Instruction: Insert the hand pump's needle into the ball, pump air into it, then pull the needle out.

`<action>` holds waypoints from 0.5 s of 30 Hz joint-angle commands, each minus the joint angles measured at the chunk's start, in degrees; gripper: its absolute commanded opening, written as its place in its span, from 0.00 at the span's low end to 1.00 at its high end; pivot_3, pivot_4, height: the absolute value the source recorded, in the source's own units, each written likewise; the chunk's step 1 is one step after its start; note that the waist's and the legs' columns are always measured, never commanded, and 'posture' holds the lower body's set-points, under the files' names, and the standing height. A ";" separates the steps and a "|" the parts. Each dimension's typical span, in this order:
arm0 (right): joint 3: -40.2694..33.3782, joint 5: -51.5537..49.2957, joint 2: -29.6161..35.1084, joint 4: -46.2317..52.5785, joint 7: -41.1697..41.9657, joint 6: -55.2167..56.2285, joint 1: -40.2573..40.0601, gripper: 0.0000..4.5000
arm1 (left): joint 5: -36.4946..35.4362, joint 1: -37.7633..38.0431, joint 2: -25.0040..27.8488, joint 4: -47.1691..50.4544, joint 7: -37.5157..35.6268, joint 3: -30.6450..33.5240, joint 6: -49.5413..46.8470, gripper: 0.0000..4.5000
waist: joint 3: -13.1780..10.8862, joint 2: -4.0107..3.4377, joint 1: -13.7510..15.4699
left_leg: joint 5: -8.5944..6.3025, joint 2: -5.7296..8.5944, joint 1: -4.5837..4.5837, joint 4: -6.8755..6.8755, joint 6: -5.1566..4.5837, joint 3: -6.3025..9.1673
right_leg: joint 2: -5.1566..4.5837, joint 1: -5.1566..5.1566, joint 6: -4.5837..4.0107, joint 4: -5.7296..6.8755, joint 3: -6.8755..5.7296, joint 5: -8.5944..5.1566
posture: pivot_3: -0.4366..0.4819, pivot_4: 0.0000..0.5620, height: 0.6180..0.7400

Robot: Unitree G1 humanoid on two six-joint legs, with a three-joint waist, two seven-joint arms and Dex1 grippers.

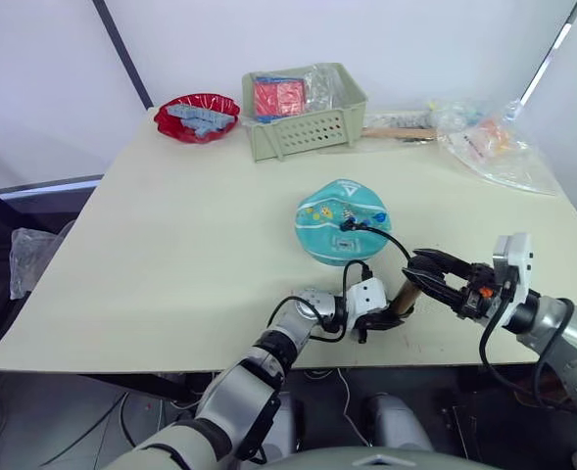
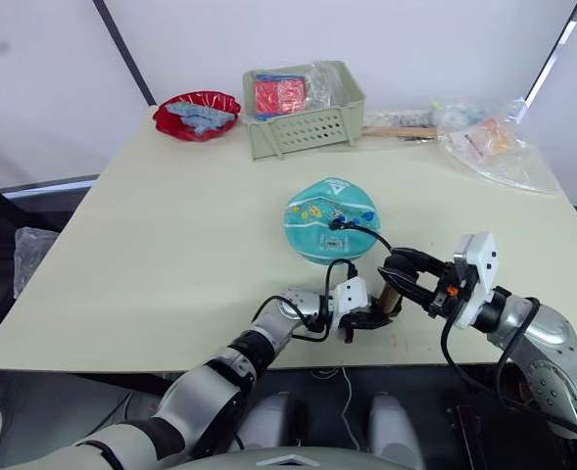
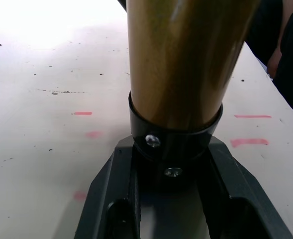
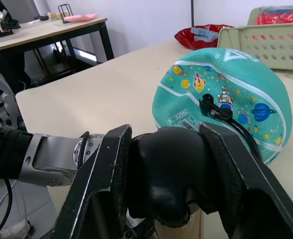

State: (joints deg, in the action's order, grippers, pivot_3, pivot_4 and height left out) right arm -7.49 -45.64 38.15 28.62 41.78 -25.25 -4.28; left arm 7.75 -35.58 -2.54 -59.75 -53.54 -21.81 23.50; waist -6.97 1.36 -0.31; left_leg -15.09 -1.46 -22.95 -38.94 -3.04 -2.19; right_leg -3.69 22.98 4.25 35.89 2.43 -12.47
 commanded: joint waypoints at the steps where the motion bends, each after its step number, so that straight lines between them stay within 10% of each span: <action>1: -6.87 -6.61 3.65 1.96 -1.17 -5.29 2.55 0.37 | 0.89 0.90 0.04 -2.96 -0.01 0.11 -0.25 0.23 | -0.09 -0.07 0.14 | 0.00 0.03 -0.05 0.00 0.00 -0.01 | -0.05 0.01 0.00 0.00 0.00 0.00 | 0.48 0.27 0.98; 11: -11.59 -13.56 5.81 2.78 -2.32 -10.61 4.77 0.37 | 1.37 0.48 -0.23 -4.09 0.73 0.86 1.06 0.23 | -0.22 -0.20 1.17 | 0.01 0.22 -0.82 -0.01 -0.02 0.24 | -0.22 0.56 0.00 -0.05 -0.25 0.01 | 0.48 0.27 0.98; 15: -25.98 -25.82 17.88 -1.19 2.82 -14.86 13.54 0.37 | 2.36 -0.39 -0.23 -5.07 1.70 0.33 1.49 0.23 | -1.10 -0.86 1.13 | 0.03 0.31 -0.92 -0.25 -0.05 0.17 | -0.34 0.57 0.15 -0.03 -0.17 0.11 | 0.48 0.27 0.98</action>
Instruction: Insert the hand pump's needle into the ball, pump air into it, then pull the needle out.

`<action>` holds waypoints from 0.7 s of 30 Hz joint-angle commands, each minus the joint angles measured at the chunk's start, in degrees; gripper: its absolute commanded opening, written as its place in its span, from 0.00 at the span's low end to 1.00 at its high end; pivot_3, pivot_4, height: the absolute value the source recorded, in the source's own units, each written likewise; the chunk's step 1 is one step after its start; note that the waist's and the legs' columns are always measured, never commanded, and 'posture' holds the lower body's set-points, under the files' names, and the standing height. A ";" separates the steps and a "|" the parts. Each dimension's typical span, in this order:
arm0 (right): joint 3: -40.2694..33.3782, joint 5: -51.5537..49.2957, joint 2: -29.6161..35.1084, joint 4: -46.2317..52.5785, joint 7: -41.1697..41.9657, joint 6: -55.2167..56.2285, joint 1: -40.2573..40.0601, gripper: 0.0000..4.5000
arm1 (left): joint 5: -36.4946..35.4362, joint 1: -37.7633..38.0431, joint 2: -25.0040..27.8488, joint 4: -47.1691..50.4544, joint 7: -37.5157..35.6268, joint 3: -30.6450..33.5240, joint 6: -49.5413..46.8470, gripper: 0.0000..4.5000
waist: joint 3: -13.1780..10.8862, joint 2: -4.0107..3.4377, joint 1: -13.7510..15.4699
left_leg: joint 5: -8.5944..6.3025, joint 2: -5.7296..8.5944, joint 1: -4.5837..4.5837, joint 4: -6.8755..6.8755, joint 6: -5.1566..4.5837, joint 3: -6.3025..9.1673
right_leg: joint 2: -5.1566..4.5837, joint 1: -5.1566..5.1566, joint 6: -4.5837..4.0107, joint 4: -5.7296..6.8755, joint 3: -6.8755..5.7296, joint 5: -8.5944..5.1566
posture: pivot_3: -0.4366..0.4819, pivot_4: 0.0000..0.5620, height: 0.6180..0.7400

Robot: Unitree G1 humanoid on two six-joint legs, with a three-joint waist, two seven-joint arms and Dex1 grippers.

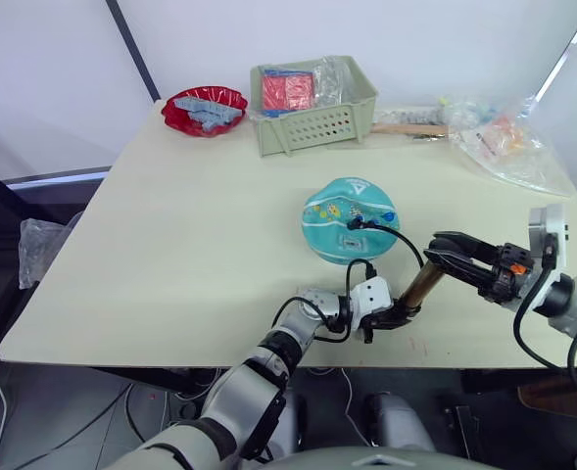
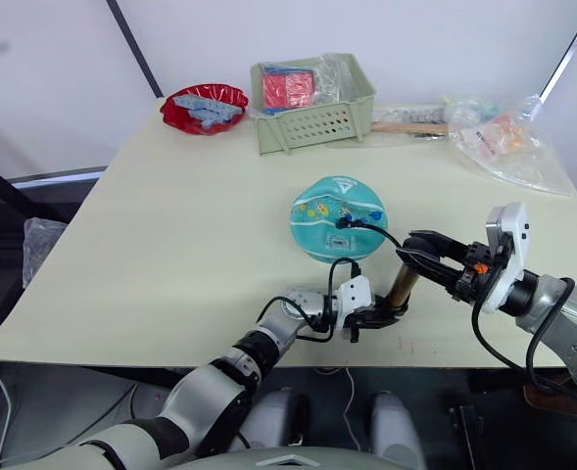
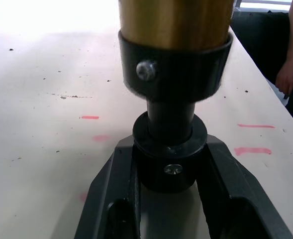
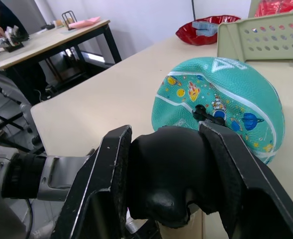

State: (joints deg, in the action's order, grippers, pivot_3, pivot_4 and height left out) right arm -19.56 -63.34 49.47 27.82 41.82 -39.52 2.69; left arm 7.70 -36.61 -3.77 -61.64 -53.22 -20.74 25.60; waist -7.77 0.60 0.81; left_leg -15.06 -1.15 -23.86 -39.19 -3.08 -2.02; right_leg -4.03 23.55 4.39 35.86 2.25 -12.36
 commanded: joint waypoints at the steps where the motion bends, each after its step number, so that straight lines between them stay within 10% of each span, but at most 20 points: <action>1: -14.86 -10.07 7.89 -1.17 2.59 -1.60 7.89 0.37 | 2.83 0.48 1.10 -3.43 2.13 -0.97 -0.97 0.23 | -0.33 -0.08 0.01 | 0.04 0.07 -0.02 0.00 -0.07 -0.03 | -0.06 0.03 0.07 0.00 0.05 0.05 | 0.48 0.27 0.98; 21: -16.65 -16.84 10.50 -4.35 0.89 -9.12 12.20 0.37 | 2.57 1.49 0.86 -3.23 0.09 -0.35 -1.05 0.23 | -0.61 0.37 -0.05 | -0.02 -0.08 -0.09 0.13 -0.13 0.09 | 0.06 0.06 -0.01 -0.07 -0.08 0.02 | 0.48 0.27 0.98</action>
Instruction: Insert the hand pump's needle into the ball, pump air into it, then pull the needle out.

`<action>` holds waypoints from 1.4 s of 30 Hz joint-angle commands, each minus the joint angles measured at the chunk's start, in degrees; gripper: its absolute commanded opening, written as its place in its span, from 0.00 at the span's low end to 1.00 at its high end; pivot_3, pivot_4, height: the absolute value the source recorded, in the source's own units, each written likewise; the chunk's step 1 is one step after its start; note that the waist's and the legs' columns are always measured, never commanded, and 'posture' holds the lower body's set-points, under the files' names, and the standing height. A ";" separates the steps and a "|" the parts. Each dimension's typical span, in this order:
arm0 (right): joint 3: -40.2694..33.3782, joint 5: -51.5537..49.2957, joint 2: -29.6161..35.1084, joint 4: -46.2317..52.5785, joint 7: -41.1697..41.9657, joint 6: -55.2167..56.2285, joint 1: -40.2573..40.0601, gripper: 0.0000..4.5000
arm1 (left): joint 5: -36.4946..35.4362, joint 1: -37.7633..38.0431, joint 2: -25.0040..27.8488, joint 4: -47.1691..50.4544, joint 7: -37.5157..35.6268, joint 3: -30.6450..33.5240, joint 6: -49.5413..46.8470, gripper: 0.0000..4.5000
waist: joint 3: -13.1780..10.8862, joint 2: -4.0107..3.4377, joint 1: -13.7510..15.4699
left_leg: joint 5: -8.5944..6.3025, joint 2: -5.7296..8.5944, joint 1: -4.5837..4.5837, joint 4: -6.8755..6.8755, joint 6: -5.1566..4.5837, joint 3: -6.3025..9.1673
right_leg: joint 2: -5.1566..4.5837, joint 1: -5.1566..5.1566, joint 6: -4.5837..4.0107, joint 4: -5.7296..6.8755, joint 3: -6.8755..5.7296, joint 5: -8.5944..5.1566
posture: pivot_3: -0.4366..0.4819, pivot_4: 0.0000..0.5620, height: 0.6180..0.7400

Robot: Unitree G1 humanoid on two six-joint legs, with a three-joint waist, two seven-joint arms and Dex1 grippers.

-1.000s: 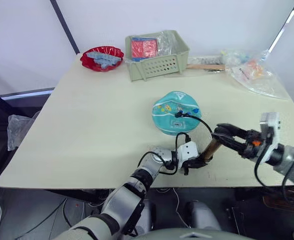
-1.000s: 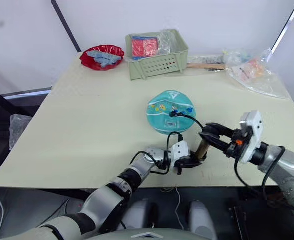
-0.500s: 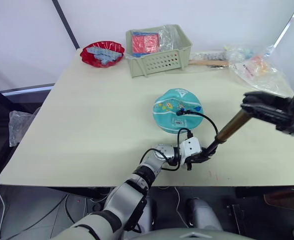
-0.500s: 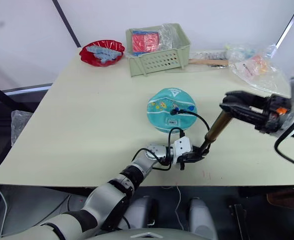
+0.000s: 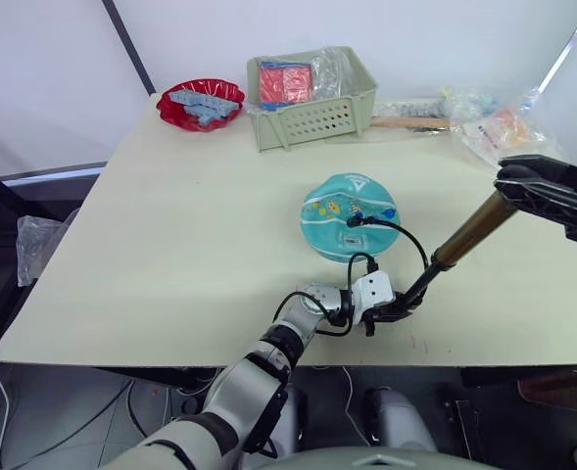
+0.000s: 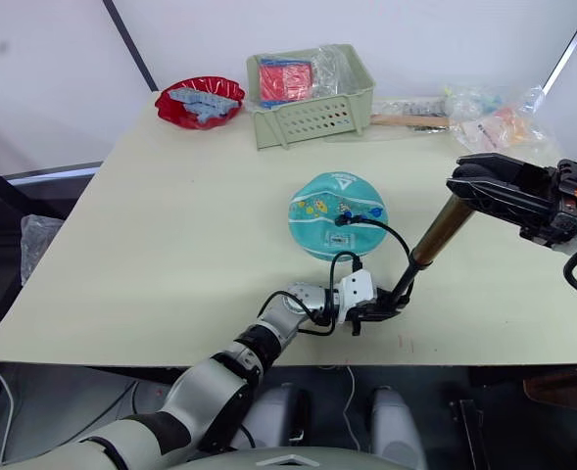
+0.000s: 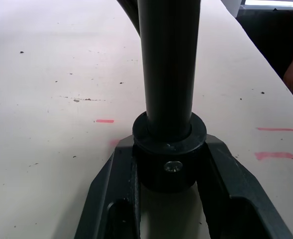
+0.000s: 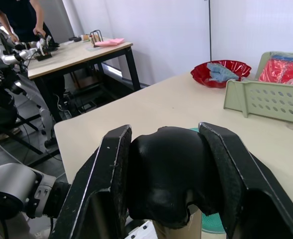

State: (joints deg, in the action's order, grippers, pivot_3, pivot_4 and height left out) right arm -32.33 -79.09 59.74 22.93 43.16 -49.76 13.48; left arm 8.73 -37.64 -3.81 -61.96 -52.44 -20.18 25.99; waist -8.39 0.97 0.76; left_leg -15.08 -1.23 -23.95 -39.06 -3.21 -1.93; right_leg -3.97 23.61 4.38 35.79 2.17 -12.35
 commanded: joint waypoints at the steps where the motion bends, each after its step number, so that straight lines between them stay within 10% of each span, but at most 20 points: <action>1: -3.47 -0.77 -0.08 0.85 -0.32 0.98 0.84 0.37 | 1.65 2.57 0.87 -2.86 -0.29 -0.90 -1.43 0.23 | 0.00 0.00 -0.01 | 0.00 0.00 0.00 0.00 0.00 0.00 | 0.00 0.00 0.00 0.00 0.00 0.00 | 0.48 0.27 0.98; 28: 24.25 34.56 -17.57 1.81 3.70 18.50 -19.25 0.37 | 0.07 2.92 0.49 -2.45 -2.56 0.90 -0.99 0.23 | 1.08 -0.13 -0.23 | -0.01 -0.04 0.21 0.02 0.01 0.11 | 0.23 -0.15 -0.06 0.01 -0.06 -0.04 | 0.48 0.27 0.98; 42: 17.52 29.64 -17.84 3.31 3.66 19.16 -14.85 0.37 | 0.08 2.96 0.38 -2.67 -3.91 1.63 -0.95 0.23 | 1.32 0.08 -0.56 | -0.01 -0.09 0.23 0.02 0.01 0.14 | 0.33 -0.14 -0.15 0.03 -0.09 -0.05 | 0.48 0.27 0.98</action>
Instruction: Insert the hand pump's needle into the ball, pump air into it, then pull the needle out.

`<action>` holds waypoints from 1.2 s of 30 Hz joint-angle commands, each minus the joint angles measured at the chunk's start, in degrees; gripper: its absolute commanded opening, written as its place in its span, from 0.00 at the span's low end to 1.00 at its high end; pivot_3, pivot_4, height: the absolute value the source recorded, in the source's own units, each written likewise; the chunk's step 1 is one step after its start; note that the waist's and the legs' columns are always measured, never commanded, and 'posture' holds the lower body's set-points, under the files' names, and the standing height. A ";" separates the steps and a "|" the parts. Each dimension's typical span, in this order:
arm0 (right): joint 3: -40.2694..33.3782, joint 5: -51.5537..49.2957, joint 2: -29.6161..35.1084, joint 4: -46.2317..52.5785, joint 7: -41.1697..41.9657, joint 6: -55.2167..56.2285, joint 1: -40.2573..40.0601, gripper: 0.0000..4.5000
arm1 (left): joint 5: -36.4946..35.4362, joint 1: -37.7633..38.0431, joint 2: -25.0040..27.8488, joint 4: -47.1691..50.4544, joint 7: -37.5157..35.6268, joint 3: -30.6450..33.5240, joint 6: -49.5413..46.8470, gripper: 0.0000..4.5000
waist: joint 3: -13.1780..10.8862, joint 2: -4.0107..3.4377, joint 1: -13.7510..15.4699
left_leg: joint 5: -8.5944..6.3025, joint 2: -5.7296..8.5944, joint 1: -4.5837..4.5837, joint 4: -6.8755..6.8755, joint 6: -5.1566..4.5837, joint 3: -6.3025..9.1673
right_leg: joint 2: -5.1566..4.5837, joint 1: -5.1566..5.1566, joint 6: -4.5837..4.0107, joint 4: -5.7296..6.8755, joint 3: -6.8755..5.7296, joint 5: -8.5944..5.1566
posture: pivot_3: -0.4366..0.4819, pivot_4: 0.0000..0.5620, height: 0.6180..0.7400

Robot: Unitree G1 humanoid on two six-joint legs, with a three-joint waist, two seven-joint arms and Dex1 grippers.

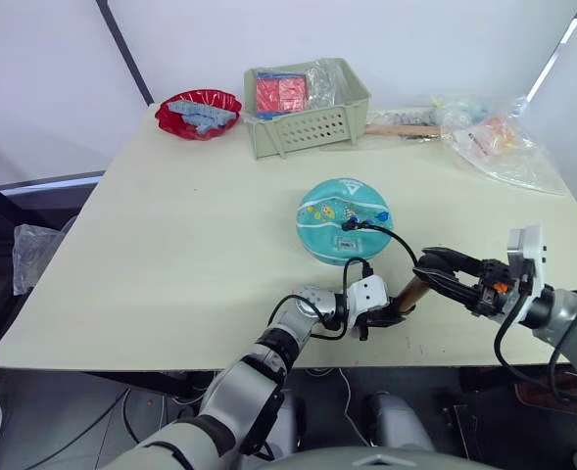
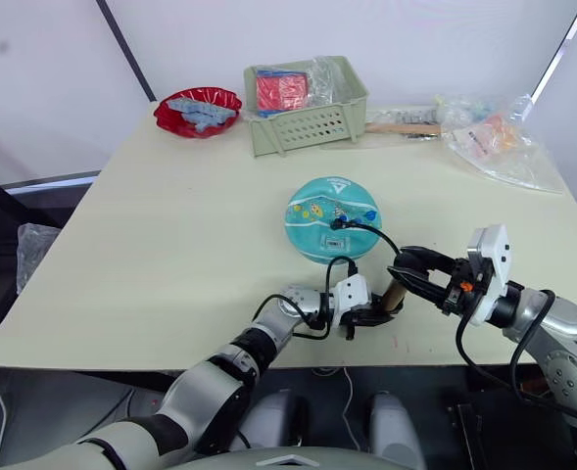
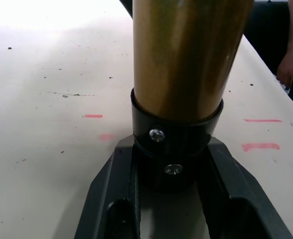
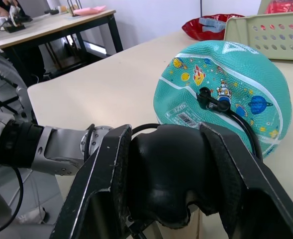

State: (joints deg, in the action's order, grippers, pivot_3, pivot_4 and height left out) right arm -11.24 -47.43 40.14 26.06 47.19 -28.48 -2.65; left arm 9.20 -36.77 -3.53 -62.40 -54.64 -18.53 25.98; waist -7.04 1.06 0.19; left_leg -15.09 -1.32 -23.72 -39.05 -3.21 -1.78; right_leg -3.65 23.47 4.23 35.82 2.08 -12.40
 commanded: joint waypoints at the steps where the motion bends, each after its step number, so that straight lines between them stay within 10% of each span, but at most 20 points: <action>1: -4.99 -3.35 2.46 0.48 -0.46 -2.78 2.14 0.37 | -0.36 2.18 0.12 -2.22 -1.85 -0.01 -0.97 0.23 | -0.07 -0.03 0.04 | 0.00 0.00 -0.02 0.00 0.00 0.00 | -0.03 0.01 0.00 0.00 0.00 0.00 | 0.48 0.27 0.98; 22: -25.76 -30.28 22.87 -9.02 -2.32 -20.28 23.65 0.37 | 0.01 2.82 0.79 -2.16 -3.31 -1.45 -1.63 0.23 | -0.99 -0.35 0.60 | 0.00 0.11 -0.28 -0.01 -0.01 -0.02 | -0.35 0.15 0.04 -0.05 -0.09 0.00 | 0.48 0.27 0.98; 36: -15.50 -14.59 13.92 -1.00 0.09 -14.51 6.94 0.37 | 0.39 3.41 0.20 -1.52 -4.01 -1.57 -2.61 0.23 | 0.04 0.07 -0.41 | -0.02 0.00 0.05 0.02 -0.04 0.12 | -0.21 -0.14 0.03 -0.06 -0.19 -0.01 | 0.48 0.27 0.98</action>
State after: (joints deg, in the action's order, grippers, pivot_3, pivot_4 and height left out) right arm -31.35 -69.04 54.10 24.27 48.38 -42.85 6.76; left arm 9.17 -35.84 -3.26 -61.67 -56.35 -18.79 24.36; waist -7.00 1.13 -0.21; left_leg -15.11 -1.37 -23.60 -39.03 -3.24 -1.65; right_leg -3.82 23.29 4.25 35.75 1.89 -12.41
